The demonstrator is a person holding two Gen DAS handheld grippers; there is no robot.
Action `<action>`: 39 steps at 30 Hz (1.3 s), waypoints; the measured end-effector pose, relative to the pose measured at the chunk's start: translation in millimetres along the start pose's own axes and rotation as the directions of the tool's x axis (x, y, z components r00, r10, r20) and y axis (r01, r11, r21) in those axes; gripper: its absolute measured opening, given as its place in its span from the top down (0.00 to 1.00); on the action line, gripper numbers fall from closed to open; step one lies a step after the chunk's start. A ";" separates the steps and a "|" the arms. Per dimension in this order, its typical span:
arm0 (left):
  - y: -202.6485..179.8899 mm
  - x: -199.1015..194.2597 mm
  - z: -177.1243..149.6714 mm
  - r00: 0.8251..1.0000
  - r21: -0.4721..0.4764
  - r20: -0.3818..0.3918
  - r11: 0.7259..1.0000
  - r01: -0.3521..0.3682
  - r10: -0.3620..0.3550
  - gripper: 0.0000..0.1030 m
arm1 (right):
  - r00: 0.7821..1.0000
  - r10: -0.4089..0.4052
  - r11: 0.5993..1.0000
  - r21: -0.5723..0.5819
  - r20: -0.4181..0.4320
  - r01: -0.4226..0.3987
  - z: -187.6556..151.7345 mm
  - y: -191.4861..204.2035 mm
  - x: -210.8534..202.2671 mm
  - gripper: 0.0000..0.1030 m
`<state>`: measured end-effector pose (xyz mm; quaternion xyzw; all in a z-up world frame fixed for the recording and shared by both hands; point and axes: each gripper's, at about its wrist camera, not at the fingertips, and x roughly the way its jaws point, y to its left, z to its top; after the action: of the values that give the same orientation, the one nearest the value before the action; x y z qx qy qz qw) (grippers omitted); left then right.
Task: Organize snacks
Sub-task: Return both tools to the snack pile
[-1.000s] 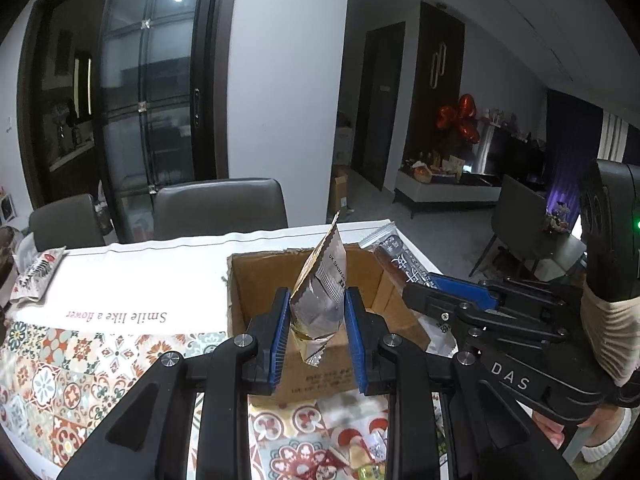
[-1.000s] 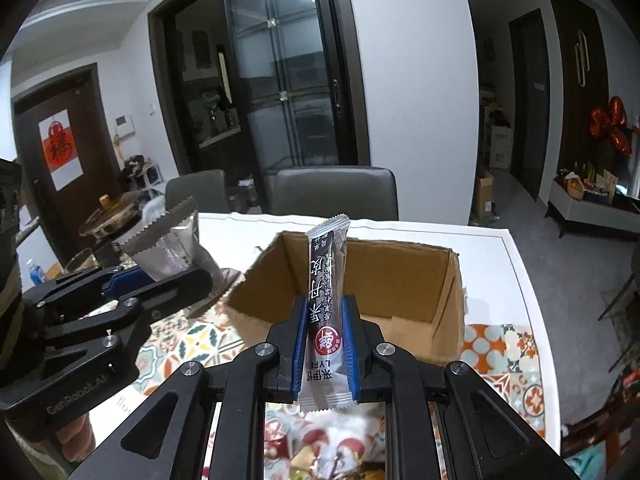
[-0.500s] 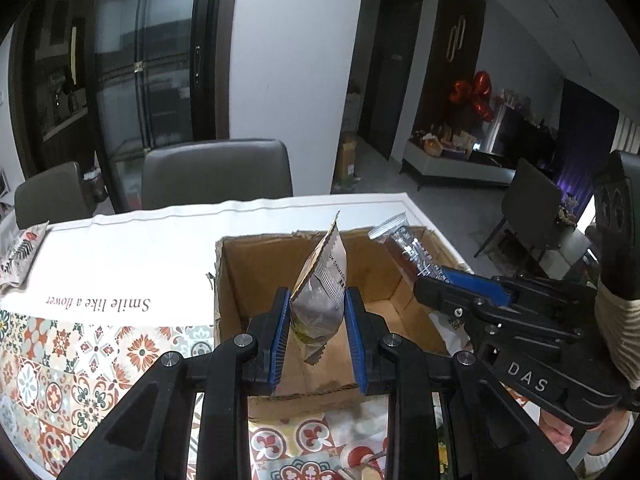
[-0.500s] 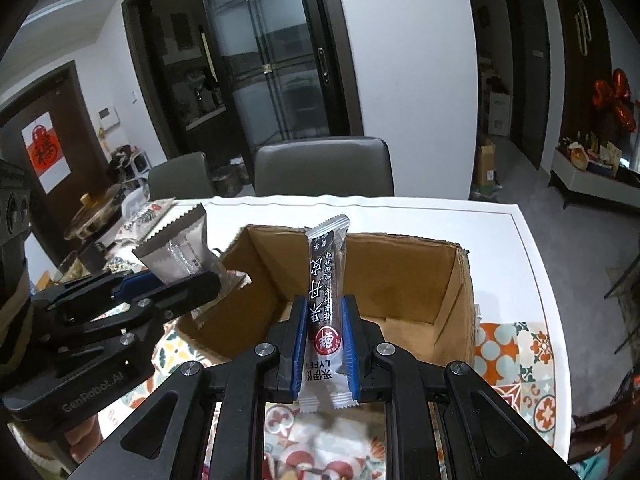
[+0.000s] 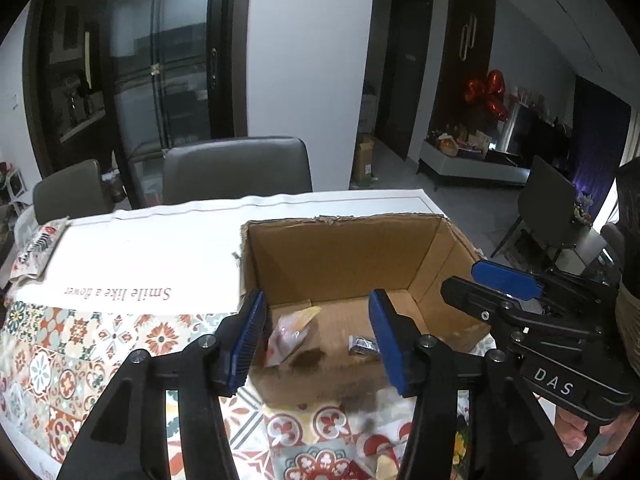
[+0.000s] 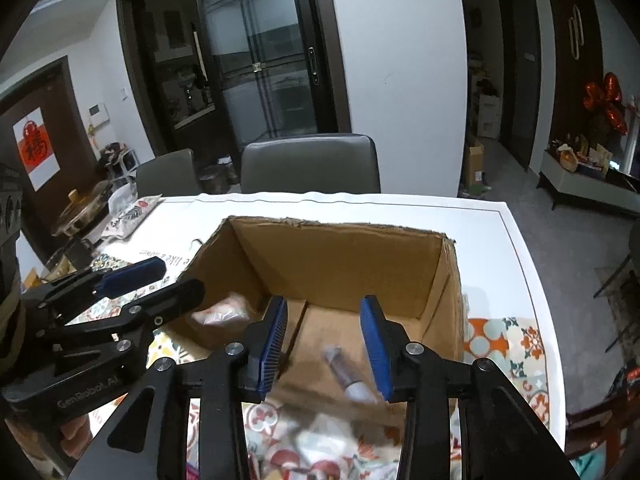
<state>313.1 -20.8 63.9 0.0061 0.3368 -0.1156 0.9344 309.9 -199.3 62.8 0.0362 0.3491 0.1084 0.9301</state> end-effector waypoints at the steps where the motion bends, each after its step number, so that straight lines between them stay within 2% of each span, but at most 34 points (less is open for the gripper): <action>1: -0.1 -5.6 -1.8 1.000 0.002 0.009 1.000 -0.007 0.007 0.45 | 1.000 0.001 1.000 -0.002 0.006 -0.001 -4.6 1.7 -5.2 0.62; 12: -7.8 -82.4 -31.4 0.991 0.031 0.122 0.998 -0.055 0.051 0.34 | 0.996 0.029 1.000 -0.012 0.082 -0.028 -37.9 27.2 -61.0 0.55; 15: -8.2 -97.3 -41.9 0.989 0.034 0.138 0.997 -0.065 0.060 0.32 | 0.995 0.020 1.000 -0.014 0.101 -0.019 -49.1 33.9 -75.9 0.46; 17: -7.7 -102.8 -47.6 0.988 0.029 0.139 0.997 -0.065 0.060 0.32 | 0.993 0.012 1.000 -0.022 0.119 -0.010 -56.1 38.6 -85.2 0.46; 22: -7.4 -114.6 -67.9 0.991 0.021 0.126 0.999 -0.047 0.044 0.30 | 0.991 0.005 0.999 -0.041 0.132 0.000 -73.9 49.0 -99.9 0.41; 31: -10.8 -127.2 -108.6 0.993 0.041 0.107 0.998 -0.056 0.051 0.29 | 0.996 0.012 0.999 -0.045 0.090 -0.008 -111.0 58.4 -108.8 0.40; 39: -12.2 -114.0 -146.9 1.000 0.042 -0.007 0.999 -0.030 0.030 0.29 | 1.000 0.015 0.999 -0.041 -0.027 -0.016 -150.9 59.5 -96.9 0.40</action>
<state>133.0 4.6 23.1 0.0311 0.3375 -0.1087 0.9345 129.2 -164.6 19.7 0.0180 0.3587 0.1233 0.9251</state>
